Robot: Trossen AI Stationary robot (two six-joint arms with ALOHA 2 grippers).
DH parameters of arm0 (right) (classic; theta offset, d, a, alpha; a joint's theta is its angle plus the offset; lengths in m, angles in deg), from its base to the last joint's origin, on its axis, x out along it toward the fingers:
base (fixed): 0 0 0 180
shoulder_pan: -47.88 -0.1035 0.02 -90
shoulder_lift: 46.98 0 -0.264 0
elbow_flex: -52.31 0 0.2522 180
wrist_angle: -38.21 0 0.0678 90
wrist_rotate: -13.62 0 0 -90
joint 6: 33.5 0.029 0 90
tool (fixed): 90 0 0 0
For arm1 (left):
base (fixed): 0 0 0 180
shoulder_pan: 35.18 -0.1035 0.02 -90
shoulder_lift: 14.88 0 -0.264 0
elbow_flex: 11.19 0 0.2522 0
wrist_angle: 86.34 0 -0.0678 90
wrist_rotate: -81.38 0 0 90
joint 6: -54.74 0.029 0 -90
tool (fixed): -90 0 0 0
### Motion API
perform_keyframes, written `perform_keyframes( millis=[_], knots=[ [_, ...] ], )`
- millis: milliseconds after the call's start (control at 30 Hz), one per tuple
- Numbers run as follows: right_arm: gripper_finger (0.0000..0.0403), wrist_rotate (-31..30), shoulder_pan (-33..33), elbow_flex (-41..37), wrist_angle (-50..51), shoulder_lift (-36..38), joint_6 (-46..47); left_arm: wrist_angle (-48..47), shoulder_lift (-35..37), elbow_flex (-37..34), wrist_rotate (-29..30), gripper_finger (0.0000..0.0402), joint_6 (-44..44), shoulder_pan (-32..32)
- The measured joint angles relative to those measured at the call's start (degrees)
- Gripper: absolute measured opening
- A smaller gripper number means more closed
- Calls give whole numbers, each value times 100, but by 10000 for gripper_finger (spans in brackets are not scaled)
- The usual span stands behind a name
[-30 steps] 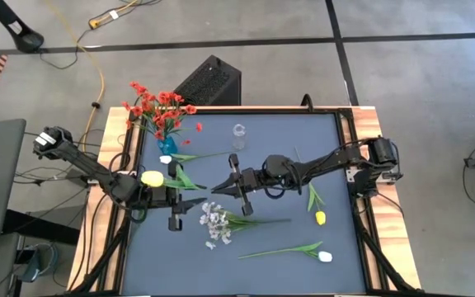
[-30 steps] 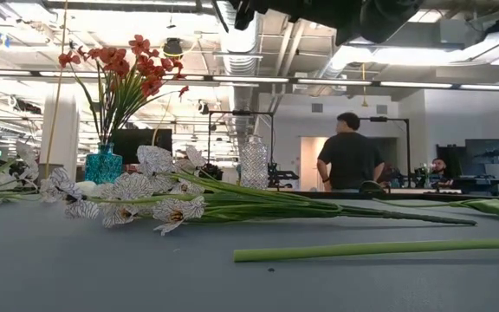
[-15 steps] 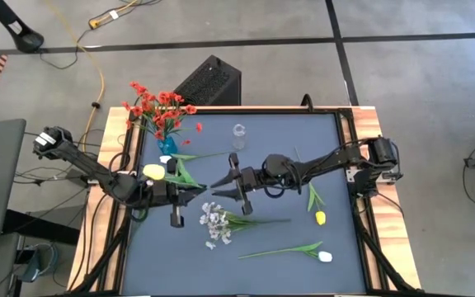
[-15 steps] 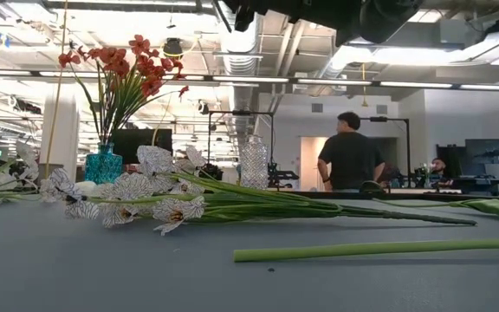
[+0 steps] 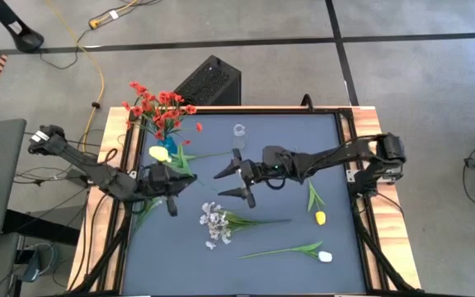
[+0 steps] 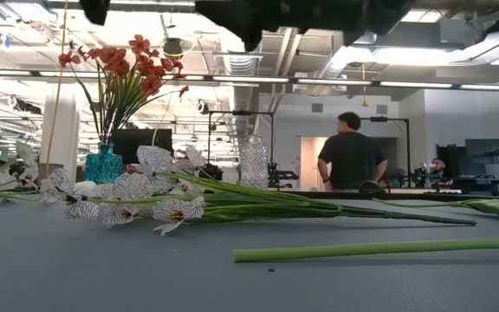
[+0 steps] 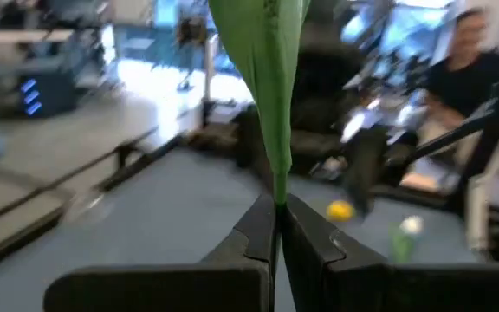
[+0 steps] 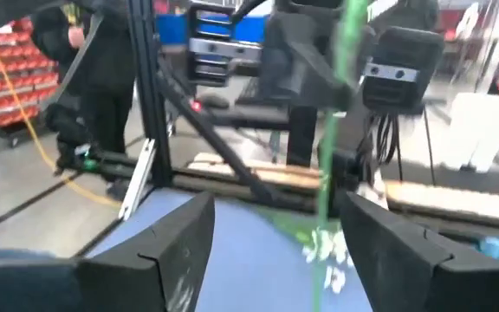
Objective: Sort flowers into vase by color
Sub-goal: Put the left yellow tulip into the blue vase
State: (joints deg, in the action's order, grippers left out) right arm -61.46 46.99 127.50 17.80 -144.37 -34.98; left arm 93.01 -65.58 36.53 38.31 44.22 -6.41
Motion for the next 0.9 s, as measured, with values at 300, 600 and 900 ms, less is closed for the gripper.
perform_keyframes(
  millis=[300, 600, 900],
  knots=[
    [279, -2, 147, 0, 2435, 1067, -48, -2667, 108, -3, 196, 0, -1763, -829],
    [279, -231, 132, 0, 2990, 1275, -65, -3267, 1258, -3, 322, 0, -1297, -1165],
    [279, -240, 148, 0, 3060, 1181, -221, -4207, 2325, -3, 1216, 0, -796, -1163]
  ],
)
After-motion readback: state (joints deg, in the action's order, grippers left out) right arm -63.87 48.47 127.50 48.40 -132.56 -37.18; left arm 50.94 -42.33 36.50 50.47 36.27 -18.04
